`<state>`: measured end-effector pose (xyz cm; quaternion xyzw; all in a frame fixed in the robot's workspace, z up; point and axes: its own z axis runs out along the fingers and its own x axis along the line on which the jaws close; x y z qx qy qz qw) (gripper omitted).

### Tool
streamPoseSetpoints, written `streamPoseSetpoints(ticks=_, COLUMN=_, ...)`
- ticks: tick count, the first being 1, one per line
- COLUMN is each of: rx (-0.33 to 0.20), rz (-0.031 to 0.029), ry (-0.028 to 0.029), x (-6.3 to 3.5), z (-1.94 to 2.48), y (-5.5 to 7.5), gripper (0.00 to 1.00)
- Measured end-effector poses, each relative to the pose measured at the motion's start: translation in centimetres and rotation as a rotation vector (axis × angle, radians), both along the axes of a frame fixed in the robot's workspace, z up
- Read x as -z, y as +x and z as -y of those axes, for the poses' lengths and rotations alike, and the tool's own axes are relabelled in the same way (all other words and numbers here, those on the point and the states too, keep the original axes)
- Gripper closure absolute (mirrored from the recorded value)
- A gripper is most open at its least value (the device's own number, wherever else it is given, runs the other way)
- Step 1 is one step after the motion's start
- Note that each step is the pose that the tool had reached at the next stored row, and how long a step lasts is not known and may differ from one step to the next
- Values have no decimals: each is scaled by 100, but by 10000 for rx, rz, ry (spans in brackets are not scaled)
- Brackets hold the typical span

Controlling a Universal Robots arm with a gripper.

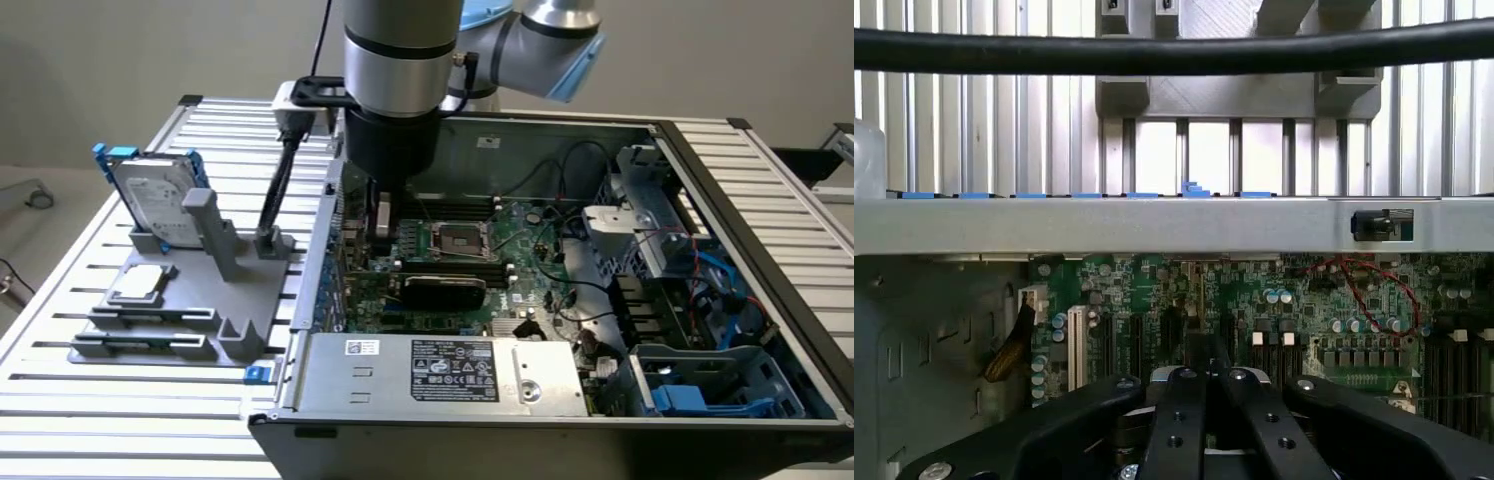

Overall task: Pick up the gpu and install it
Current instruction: 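Press down on the gpu until it lock into place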

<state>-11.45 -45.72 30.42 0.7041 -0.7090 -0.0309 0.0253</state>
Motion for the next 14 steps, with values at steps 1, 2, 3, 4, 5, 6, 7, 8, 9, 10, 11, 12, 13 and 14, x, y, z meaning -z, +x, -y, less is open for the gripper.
streamPoseSetpoints(ticks=1, rx=2, rz=64, ry=1, x=0, z=-1, y=16, gripper=89)
streamPoseSetpoints(ticks=2, rx=4, rz=132, ry=1, x=-1, z=-1, y=31, gripper=89)
streamPoseSetpoints(ticks=3, rx=5, rz=208, ry=2, x=-1, z=-1, y=46, gripper=89)
streamPoseSetpoints(ticks=4, rx=7, rz=290, ry=2, x=-2, z=-1, y=61, gripper=89)
streamPoseSetpoints(ticks=5, rx=9, rz=383, ry=3, x=-2, z=-2, y=76, gripper=89)
streamPoseSetpoints(ticks=6, rx=10, rz=474, ry=3, x=-2, z=-2, y=89, gripper=89)
streamPoseSetpoints(ticks=7, rx=13, rz=567, ry=4, x=-2, z=-3, y=101, gripper=89)
streamPoseSetpoints(ticks=8, rx=18, rz=620, ry=6, x=-2, z=-3, y=101, gripper=89)
streamPoseSetpoints(ticks=9, rx=17, rz=621, ry=14, x=-3, z=-3, y=102, gripper=89)
streamPoseSetpoints(ticks=10, rx=17, rz=622, ry=15, x=-3, z=-3, y=102, gripper=89)
streamPoseSetpoints(ticks=11, rx=17, rz=622, ry=15, x=-3, z=-3, y=102, gripper=89)
streamPoseSetpoints(ticks=12, rx=17, rz=621, ry=14, x=-4, z=-3, y=102, gripper=89)
streamPoseSetpoints(ticks=13, rx=17, rz=622, ry=14, x=-4, z=-3, y=102, gripper=89)
streamPoseSetpoints(ticks=14, rx=17, rz=622, ry=14, x=-4, z=-3, y=102, gripper=89)
